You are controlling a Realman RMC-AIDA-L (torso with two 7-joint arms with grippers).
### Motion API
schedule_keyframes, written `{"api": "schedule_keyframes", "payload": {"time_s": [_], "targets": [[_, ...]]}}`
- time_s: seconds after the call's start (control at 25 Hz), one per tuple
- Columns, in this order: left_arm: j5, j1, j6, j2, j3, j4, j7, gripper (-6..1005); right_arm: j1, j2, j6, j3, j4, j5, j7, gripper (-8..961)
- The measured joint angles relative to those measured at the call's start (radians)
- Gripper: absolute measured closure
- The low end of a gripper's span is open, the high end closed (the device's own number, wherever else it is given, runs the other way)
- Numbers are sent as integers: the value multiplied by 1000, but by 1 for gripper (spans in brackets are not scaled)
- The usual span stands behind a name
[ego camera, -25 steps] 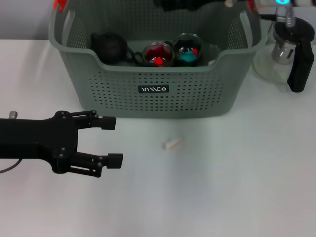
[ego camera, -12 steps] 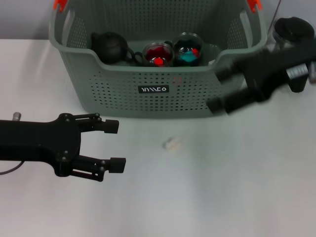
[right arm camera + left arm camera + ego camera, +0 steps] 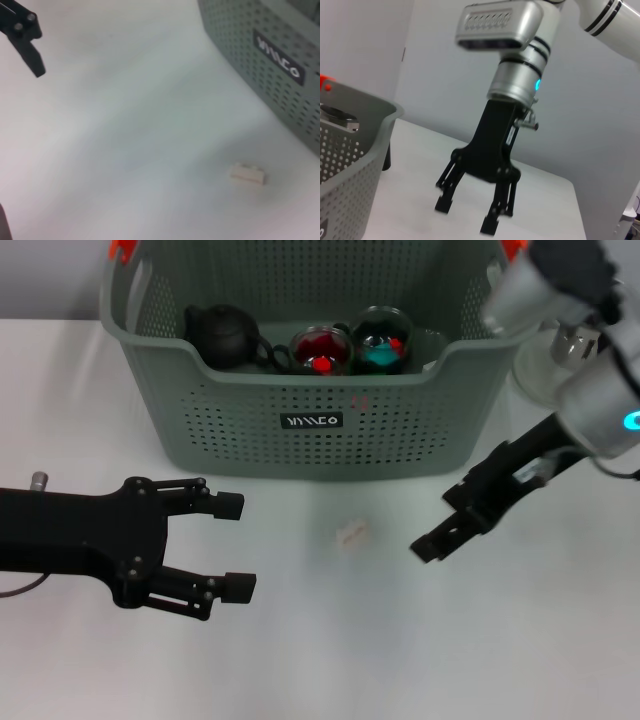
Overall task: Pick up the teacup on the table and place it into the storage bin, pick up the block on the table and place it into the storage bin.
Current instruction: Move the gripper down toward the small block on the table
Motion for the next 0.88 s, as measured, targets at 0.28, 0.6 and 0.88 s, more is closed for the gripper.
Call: {"api": "schedule_keyframes", "payload": {"time_s": [0.28, 0.6, 0.88], "targets": [[0, 6, 0, -2, -2, 0, 7, 49, 73, 4, 177, -141, 172, 24, 38, 35], [-4, 8, 1, -2, -2, -4, 7, 49, 96, 6, 391, -268, 288, 92, 44, 37], [-6, 9, 2, -3, -5, -5, 7, 49, 93, 10, 541, -374, 361, 154, 48, 39]]}}
